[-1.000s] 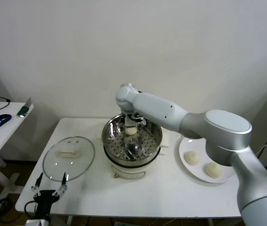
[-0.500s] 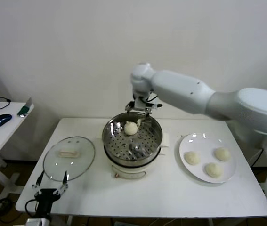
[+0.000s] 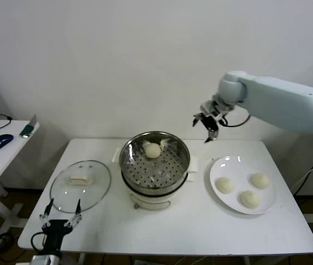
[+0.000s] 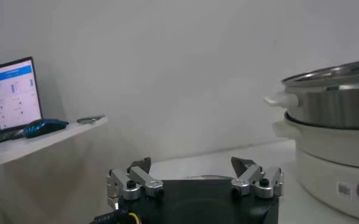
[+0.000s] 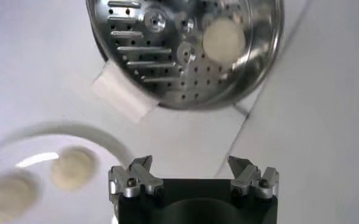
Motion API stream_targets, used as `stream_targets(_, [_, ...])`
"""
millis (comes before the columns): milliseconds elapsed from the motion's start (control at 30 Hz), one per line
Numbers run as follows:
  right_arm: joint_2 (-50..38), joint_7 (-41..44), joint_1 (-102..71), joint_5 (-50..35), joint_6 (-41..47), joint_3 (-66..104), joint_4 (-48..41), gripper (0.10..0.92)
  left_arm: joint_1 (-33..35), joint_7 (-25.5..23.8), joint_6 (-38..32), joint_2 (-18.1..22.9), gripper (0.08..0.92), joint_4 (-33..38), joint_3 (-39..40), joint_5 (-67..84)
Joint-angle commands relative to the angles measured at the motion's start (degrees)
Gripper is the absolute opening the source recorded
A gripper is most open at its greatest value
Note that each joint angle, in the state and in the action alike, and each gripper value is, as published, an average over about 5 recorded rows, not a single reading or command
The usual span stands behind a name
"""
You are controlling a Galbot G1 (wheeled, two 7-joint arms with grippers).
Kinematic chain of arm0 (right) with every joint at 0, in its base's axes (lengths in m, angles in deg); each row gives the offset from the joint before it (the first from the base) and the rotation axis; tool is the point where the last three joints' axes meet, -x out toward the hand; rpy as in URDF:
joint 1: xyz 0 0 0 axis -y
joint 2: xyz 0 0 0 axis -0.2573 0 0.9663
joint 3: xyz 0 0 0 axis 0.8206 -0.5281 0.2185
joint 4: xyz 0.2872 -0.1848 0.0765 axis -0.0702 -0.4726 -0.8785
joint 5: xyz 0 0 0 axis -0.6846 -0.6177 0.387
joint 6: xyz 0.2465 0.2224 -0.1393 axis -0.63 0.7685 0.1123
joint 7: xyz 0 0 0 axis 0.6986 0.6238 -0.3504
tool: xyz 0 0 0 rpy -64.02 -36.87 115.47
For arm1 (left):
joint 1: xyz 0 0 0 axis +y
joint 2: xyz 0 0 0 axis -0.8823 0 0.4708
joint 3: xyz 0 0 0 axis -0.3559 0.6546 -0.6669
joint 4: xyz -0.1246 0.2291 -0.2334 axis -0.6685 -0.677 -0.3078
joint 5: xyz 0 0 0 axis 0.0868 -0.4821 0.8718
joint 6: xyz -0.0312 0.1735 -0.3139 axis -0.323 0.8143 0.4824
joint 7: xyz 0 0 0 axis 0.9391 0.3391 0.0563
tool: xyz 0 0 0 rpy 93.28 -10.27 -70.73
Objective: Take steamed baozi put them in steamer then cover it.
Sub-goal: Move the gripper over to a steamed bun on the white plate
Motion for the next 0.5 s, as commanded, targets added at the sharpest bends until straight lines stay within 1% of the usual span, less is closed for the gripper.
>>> stream_targets(33, [-10.1,1.5,-11.8,-1.7,9.7,2.3,0.4,0.823,0.9,0.1,-0.1,0.0,0.823,0.5,-0.4,-0.2])
stream_targets(300, [-9.0,0.8,-22.9,6.6,7.9,10.5,-4.1,0.823,1.7,0.5,-0.1,-0.3,0.823,-0.1,-0.8,-0.2])
stream_targets(500, [-5.7,0.4,-26.4,9.1,7.0,13.8,-8.1,0.823,1.9,0.5,0.0,-0.1,0.823,0.0,-1.0,-0.3])
